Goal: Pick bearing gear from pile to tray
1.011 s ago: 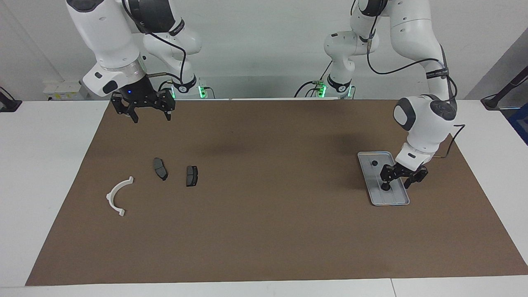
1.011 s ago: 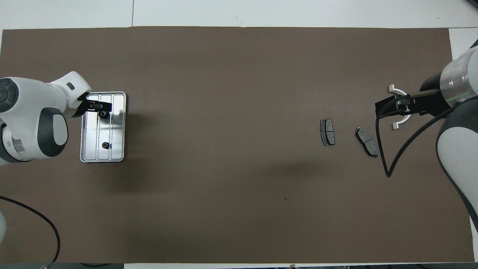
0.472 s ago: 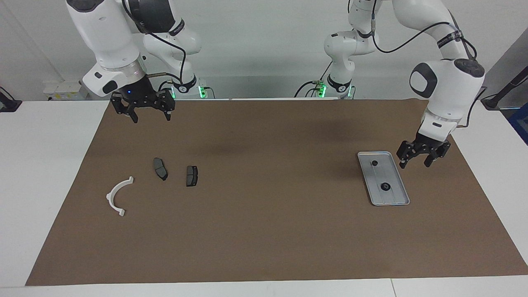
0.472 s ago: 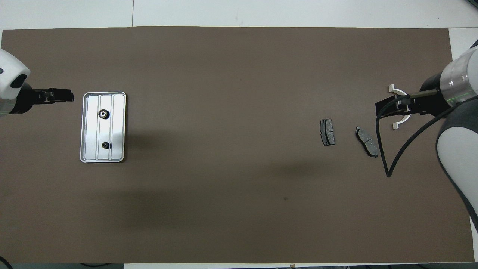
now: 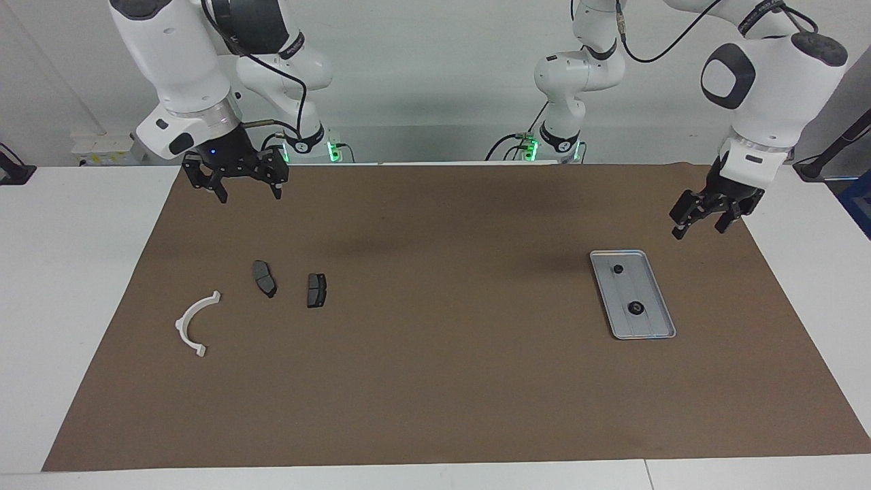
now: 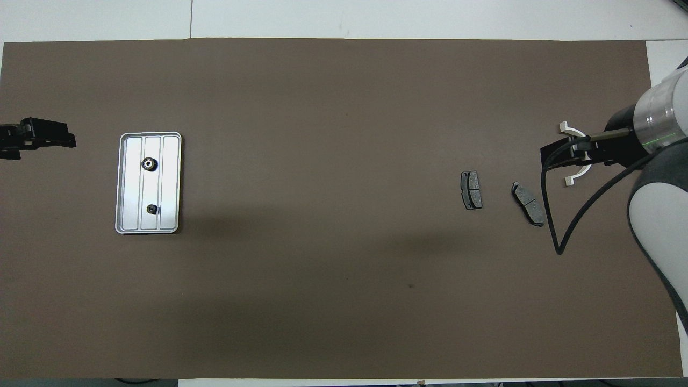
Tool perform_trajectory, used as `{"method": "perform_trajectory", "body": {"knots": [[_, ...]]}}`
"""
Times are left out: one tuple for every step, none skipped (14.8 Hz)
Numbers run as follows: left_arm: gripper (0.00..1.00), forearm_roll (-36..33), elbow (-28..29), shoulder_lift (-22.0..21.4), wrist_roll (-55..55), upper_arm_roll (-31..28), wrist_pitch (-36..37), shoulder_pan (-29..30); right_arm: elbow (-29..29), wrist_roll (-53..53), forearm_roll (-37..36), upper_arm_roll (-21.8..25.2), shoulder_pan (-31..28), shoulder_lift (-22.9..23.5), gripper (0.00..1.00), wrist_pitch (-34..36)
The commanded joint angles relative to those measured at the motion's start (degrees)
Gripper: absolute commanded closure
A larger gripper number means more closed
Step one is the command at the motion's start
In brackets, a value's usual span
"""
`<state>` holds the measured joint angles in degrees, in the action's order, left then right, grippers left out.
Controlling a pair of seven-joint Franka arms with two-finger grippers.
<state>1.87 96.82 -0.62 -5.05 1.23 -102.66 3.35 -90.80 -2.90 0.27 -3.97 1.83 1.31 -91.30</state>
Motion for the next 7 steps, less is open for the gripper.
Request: {"method": "perform_trajectory", "body": {"knots": [[0.00, 0.9, -1.9, -1.6, -0.1, -0.2, 5.5, 0.1, -1.1, -1.1, -1.2, -0.3, -0.5, -1.0, 0.00, -1.0], [0.00, 0.9, -2.1, -2.0, -0.1, 0.0, 6.1, 0.1, -1.1, -1.1, -1.2, -0.4, -0.5, -1.0, 0.00, -1.0], [0.00, 0.9, -2.2, -1.9, -0.1, -0.1, 7.2, -0.1, -1.1, -1.1, -1.2, -0.3, -0.6, -1.0, 0.00, -1.0], [0.00, 0.9, -2.2, -2.2, -0.1, 0.2, 8.3, -0.4, -1.1, -1.1, -1.2, -0.3, -0.6, -1.0, 0.00, -1.0], [0.00, 0.4, -2.2, -2.8, -0.1, 0.4, 9.4, -0.5, -1.1, -1.1, -1.2, -0.3, -0.6, -1.0, 0.00, -1.0], [0.00, 0.7, -2.7, -3.1, 0.0, 0.2, 9.8, -0.9, -1.1, -1.1, -1.2, -0.3, -0.6, -1.0, 0.00, -1.0], [0.00, 0.6, -2.8, -3.1, 0.1, 0.2, 10.3, -1.7, -1.1, -1.1, -1.2, -0.3, -0.6, -1.0, 0.00, -1.0]]}}
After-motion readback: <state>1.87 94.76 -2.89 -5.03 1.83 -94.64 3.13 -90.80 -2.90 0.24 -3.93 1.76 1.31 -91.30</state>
